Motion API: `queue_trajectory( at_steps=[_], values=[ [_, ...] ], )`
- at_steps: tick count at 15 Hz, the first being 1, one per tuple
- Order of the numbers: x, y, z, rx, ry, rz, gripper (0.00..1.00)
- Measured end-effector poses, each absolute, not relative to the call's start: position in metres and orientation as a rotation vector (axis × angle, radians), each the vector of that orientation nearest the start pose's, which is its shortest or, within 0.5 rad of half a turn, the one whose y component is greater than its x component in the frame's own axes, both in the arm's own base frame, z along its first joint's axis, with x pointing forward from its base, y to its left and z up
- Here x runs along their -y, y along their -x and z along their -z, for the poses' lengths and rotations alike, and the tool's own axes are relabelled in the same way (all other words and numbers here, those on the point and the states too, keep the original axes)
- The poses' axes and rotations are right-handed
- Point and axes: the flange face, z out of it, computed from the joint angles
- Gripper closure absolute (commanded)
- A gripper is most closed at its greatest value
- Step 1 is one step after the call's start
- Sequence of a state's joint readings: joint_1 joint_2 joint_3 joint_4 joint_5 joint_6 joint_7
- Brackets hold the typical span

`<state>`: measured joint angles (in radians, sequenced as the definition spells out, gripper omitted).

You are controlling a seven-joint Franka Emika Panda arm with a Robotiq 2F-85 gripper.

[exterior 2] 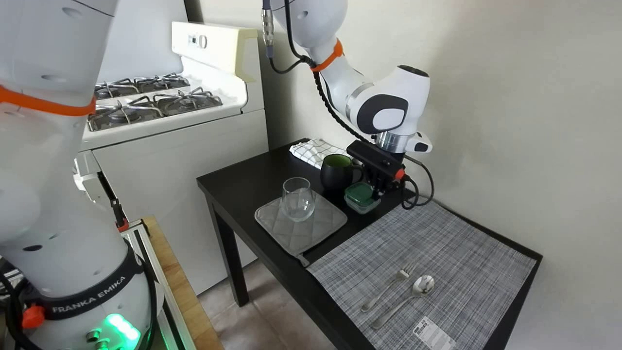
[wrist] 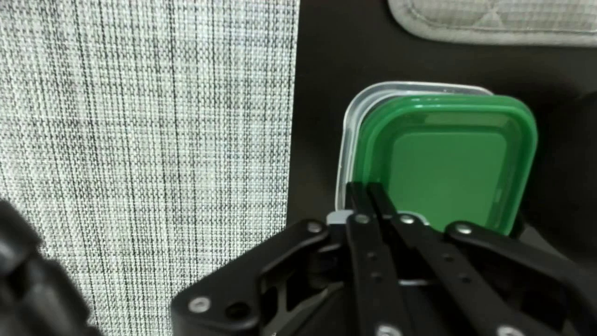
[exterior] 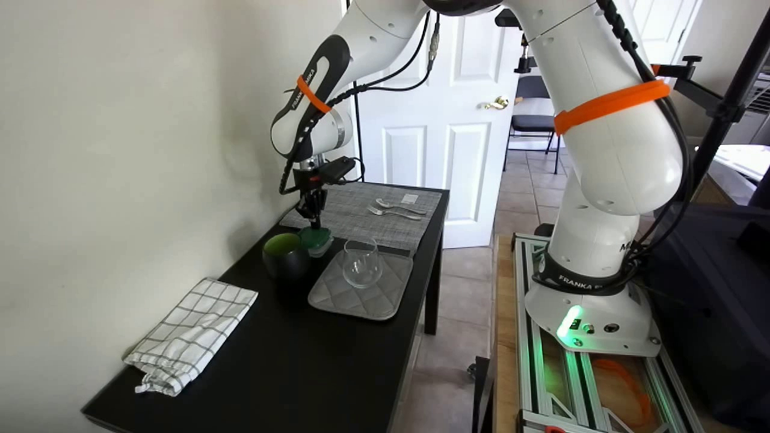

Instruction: Put the green lid on the lunchbox

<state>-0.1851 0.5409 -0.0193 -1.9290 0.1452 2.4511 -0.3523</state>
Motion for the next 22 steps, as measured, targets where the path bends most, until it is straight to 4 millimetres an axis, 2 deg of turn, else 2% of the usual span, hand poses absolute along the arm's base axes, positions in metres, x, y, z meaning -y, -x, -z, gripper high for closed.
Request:
queue_trajectory(
  at_steps=[12,13,15,22],
  values=[
    [0.1246,-0.6096,-0.2001,0.049,3.081,-0.014,0.99],
    [0.1247,-0.6094,-0.1999,0.048,3.082,-0.015,0.71],
    [0.1248,-0.6088,-0.1993,0.046,3.083,-0.018,0.64],
    [0.1244,-0.6085,-0.1996,0.037,3.083,-0.018,0.12]
  ],
)
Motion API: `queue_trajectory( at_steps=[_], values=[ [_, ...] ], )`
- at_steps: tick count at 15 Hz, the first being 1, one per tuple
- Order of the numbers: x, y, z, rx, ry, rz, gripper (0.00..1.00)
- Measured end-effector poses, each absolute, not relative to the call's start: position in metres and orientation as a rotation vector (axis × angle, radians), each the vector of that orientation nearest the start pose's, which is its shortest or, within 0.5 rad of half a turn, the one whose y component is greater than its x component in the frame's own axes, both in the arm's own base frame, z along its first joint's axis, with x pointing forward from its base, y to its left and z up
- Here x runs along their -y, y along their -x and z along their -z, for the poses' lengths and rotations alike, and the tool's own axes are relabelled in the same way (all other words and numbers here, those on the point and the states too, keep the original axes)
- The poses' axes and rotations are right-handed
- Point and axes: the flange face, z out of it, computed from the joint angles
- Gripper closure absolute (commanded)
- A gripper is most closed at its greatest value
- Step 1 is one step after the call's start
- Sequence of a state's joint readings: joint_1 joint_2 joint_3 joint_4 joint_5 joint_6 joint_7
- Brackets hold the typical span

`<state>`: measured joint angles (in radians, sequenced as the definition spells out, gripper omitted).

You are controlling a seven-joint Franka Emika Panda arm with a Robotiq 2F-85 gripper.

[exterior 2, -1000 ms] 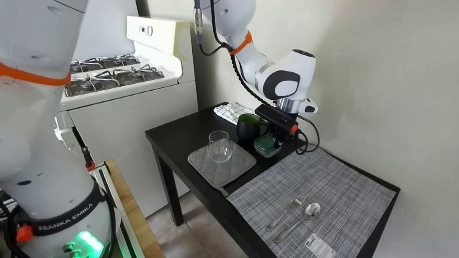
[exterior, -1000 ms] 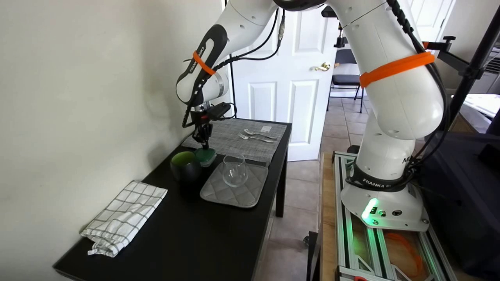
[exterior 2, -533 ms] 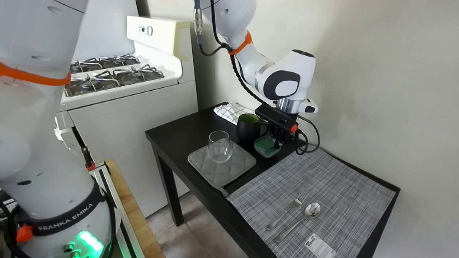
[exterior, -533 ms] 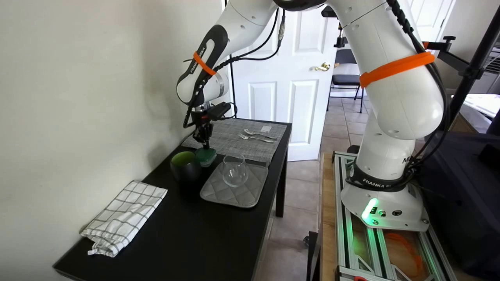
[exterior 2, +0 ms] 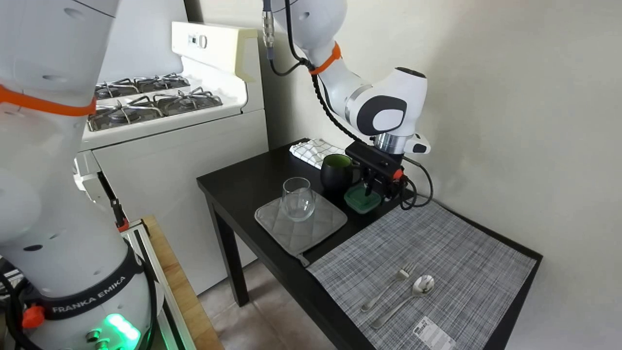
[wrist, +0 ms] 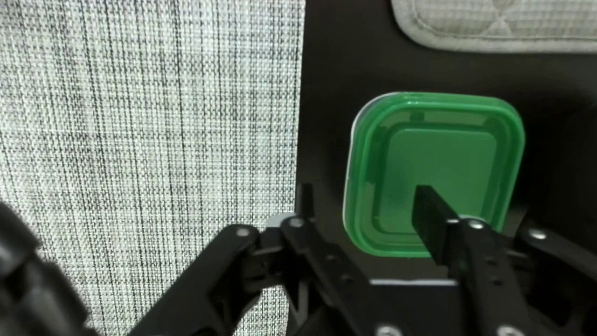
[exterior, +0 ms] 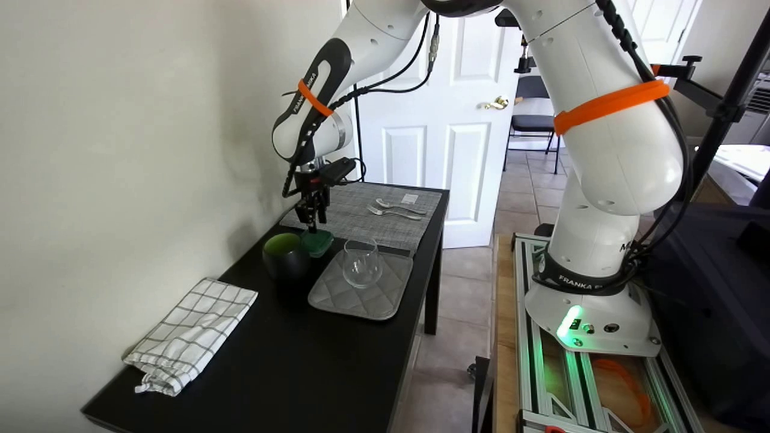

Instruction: Put the green lid on the lunchbox

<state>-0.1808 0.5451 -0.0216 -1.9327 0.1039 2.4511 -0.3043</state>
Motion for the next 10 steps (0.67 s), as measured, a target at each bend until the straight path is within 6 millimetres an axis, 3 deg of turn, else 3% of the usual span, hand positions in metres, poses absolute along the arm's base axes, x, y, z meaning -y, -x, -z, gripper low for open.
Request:
queue_trajectory(
  at_steps=[2,5,10],
  values=[
    [0.124,-0.609,-0.203,0.038,3.085,-0.01,0.0],
    [0.121,-0.611,-0.218,0.057,3.098,0.02,0.0],
    [0.112,-0.613,-0.278,0.079,3.119,0.113,0.0]
  ],
)
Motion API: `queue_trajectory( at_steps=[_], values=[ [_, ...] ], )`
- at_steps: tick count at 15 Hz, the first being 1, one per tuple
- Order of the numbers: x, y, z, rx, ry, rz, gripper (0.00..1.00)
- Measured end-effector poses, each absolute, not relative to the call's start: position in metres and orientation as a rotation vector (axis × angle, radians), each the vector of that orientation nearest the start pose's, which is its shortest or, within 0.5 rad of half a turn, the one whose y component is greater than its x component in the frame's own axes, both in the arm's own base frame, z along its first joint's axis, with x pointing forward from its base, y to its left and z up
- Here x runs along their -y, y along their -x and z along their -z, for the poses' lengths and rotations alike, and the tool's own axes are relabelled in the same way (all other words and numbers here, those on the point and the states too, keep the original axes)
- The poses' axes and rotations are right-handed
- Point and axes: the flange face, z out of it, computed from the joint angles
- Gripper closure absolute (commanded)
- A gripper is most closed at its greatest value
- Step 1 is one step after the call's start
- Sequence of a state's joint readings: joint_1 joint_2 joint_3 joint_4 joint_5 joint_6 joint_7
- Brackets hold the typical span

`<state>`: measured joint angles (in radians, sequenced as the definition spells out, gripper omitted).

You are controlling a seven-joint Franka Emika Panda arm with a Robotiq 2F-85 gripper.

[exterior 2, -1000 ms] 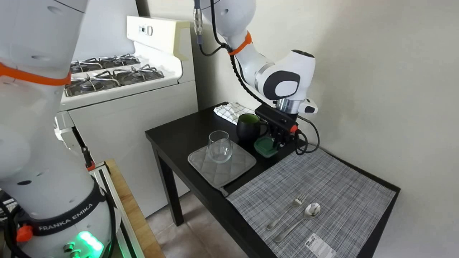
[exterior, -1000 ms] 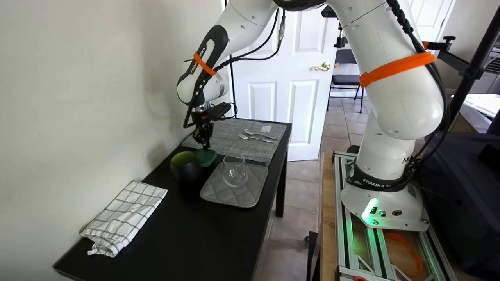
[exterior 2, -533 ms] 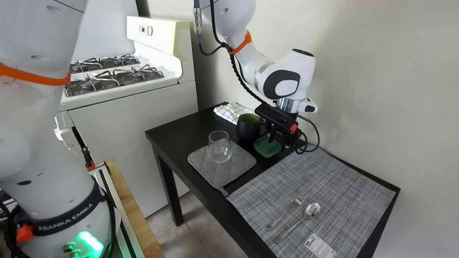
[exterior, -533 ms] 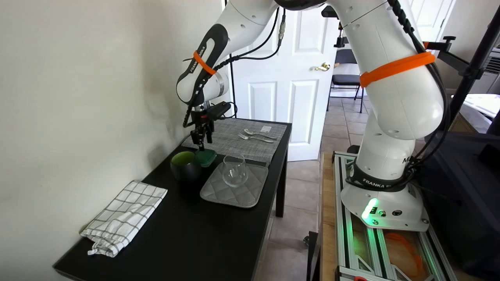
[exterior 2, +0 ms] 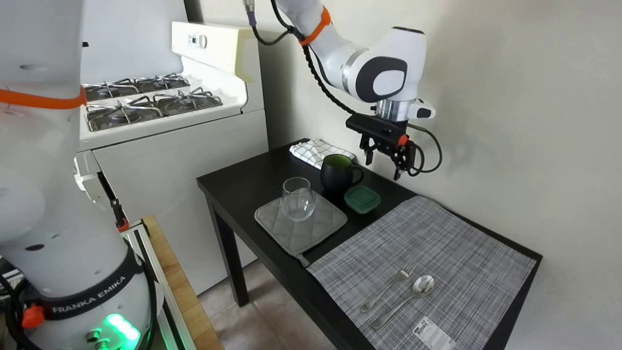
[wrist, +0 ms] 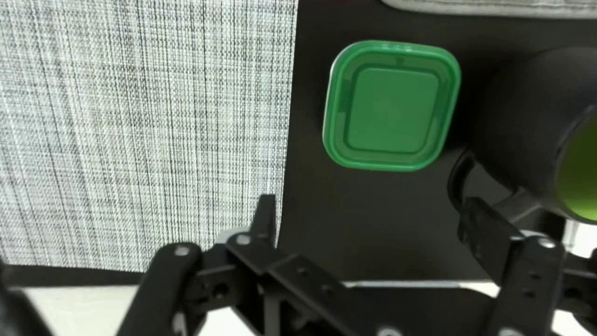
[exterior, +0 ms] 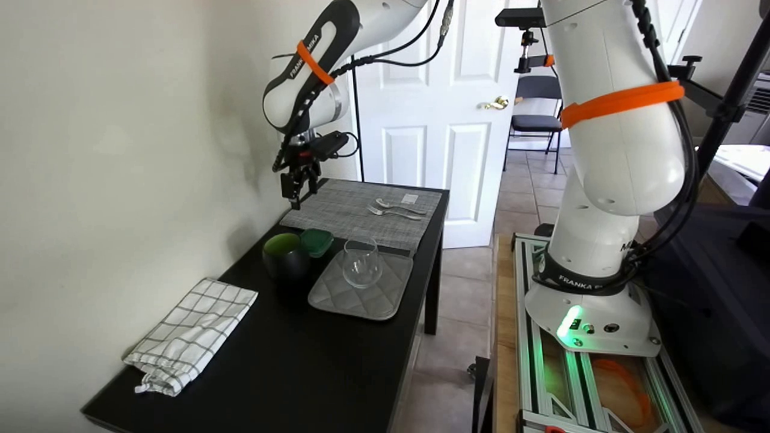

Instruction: Put the green lid on the lunchbox

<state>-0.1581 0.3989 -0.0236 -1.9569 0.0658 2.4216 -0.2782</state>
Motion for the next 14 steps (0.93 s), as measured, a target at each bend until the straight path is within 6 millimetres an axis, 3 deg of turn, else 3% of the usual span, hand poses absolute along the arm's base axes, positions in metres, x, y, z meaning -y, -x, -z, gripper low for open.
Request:
queue_trajectory(
  at_steps=[8,10,14],
  values=[
    [0.086,-0.595,-0.4,0.031,3.118,0.215,0.0],
    [0.083,-0.589,-0.41,0.031,3.118,0.228,0.0],
    [0.084,-0.586,-0.406,0.028,3.119,0.213,0.0]
  ],
)
